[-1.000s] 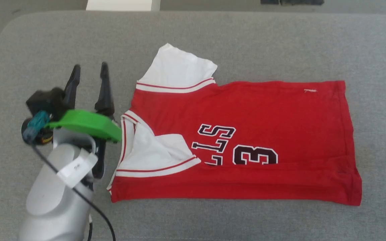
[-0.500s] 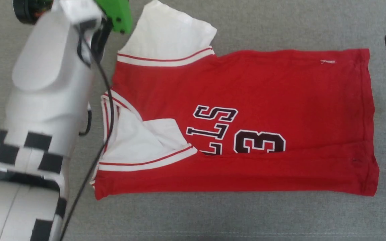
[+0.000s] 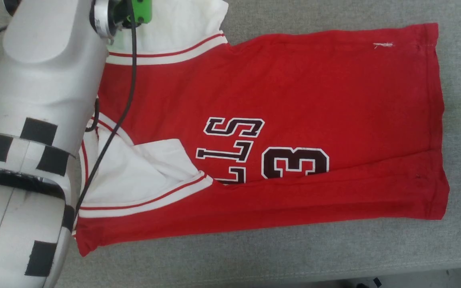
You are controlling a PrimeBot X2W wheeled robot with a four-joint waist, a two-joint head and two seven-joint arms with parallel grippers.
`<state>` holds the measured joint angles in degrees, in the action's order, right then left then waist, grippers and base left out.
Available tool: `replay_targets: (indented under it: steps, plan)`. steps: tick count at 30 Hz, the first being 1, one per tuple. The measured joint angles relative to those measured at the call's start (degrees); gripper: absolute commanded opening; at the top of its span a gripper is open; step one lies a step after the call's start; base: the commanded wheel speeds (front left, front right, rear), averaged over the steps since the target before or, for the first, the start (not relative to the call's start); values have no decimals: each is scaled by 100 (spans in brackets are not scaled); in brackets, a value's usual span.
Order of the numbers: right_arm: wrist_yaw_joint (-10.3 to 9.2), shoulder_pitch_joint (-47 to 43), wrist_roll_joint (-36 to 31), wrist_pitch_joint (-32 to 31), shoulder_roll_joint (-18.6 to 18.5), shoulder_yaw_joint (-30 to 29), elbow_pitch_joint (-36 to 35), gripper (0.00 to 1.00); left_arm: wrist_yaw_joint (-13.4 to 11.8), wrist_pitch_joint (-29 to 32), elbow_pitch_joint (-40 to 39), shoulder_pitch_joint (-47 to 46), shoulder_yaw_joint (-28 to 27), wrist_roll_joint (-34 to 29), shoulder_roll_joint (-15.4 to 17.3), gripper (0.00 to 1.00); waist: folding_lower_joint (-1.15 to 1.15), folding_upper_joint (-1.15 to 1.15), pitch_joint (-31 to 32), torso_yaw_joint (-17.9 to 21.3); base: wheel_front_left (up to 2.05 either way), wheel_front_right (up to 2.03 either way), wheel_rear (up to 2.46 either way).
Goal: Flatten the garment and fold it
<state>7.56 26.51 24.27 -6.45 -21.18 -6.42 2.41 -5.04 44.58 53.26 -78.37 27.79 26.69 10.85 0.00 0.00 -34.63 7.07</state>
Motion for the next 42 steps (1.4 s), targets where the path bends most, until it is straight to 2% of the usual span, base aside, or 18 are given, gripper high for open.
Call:
replay_targets:
  steps: [3, 4, 5, 6, 12, 16, 19, 22, 25, 28, 34, 40, 41, 42]
  plan:
    - [1, 0, 0, 0, 3, -15, 0, 100, -16, 285, -20, -88, 5, 13, 11, 100, 0, 0, -103, 45, 0, 0, 0]
    - [1, 0, 0, 1, 1, -29, -1, 100, -32, 380, -38, -118, 1, 29, 14, 34, 0, 0, -132, 52, 0, 0, 0]
    - [1, 0, 0, 1, -1, -35, -2, 100, -34, 416, -74, -130, -3, 42, 19, 11, 0, 0, -151, 53, 0, 0, 0]
    - [0, 1, 0, -1, -9, -33, -3, 100, -46, 423, -119, -129, -29, 68, 22, 0, 0, 0, -168, 49, 0, 0, 0]
    - [0, 151, 1, -164, -149, 10, -127, 100, -3, 307, -357, 52, -103, 242, -48, 0, 0, 0, -120, -6, 0, 0, 0]
    - [1, 426, 54, -723, -382, 119, -190, 100, 47, 167, -500, 246, -183, 424, -53, 0, 0, 0, -7, -37, 0, 0, 0]
    - [0, 734, 103, -1637, -563, 275, -113, 100, 71, 155, -592, 366, -214, 476, -67, 0, 0, 0, 97, -66, 0, 0, 0]
    - [0, 1082, 135, -2939, -734, 621, 80, 100, 75, 166, -711, 519, -241, 528, -83, 0, 0, 0, 203, -106, 0, 0, 0]
    - [1, 1446, 10, -3941, -817, 899, 257, 100, 74, 176, -837, 587, -234, 558, -86, 0, 0, 0, 236, -176, 0, 0, 0]
    - [1, 1781, -145, -4619, -800, 1159, 412, 100, 55, 180, -1018, 597, -232, 565, -62, 0, 0, 0, 203, -235, 0, 0, 0]
    - [0, 2133, -476, -5360, -776, 1611, 902, 100, -22, 225, -1492, 595, -207, 567, -34, 0, 0, 0, -49, -361, 0, 0, 0]
    - [-1, 2276, -386, -5481, -855, 1760, 967, 100, -66, 224, -1747, 602, -210, 631, -2, 0, 0, 0, -218, -435, 0, 0, 0]
    - [-1, 2284, -344, -5514, -868, 1757, 964, 45, -69, 224, -1777, 608, -211, 651, 1, 0, 0, 0, -228, -444, 0, 0, 0]
    - [-1, 2286, -298, -5515, -878, 1748, 958, 38, -76, 224, -1805, 619, -211, 664, 9, 0, 0, 0, -235, -451, 0, 0, 0]
